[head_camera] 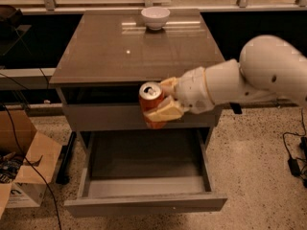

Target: Place coke can into middle drawer

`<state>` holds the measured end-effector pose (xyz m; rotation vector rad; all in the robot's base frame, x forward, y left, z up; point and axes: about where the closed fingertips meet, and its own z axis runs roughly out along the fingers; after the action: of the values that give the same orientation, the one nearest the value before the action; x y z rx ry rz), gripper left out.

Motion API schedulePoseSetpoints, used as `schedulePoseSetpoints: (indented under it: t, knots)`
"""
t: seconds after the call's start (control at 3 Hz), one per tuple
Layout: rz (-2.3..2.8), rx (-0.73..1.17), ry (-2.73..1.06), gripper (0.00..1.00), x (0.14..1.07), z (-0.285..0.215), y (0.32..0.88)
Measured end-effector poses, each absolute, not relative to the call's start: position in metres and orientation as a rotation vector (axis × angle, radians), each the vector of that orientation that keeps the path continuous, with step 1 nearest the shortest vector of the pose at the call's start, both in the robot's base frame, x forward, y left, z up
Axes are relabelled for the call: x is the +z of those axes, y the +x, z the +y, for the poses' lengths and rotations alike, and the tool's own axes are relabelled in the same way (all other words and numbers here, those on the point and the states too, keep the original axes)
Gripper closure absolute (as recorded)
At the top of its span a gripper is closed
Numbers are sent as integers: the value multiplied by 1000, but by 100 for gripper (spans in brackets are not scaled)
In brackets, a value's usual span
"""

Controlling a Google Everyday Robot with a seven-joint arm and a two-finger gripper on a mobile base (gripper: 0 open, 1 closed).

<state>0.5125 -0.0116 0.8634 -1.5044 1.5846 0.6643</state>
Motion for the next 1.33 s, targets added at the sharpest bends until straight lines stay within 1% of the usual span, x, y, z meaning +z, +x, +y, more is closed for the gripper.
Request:
schedulePoseSetpoints:
  t: [0.33,0.67,1.0,1.33]
  knots:
    - [1677,758,-1413,100,773,-22,507]
    - [1681,756,-1426,100,769,-17,506]
    - [1679,696,-1480,100,770,-11,505]
    - [1655,702,-1506,100,748,-7,509]
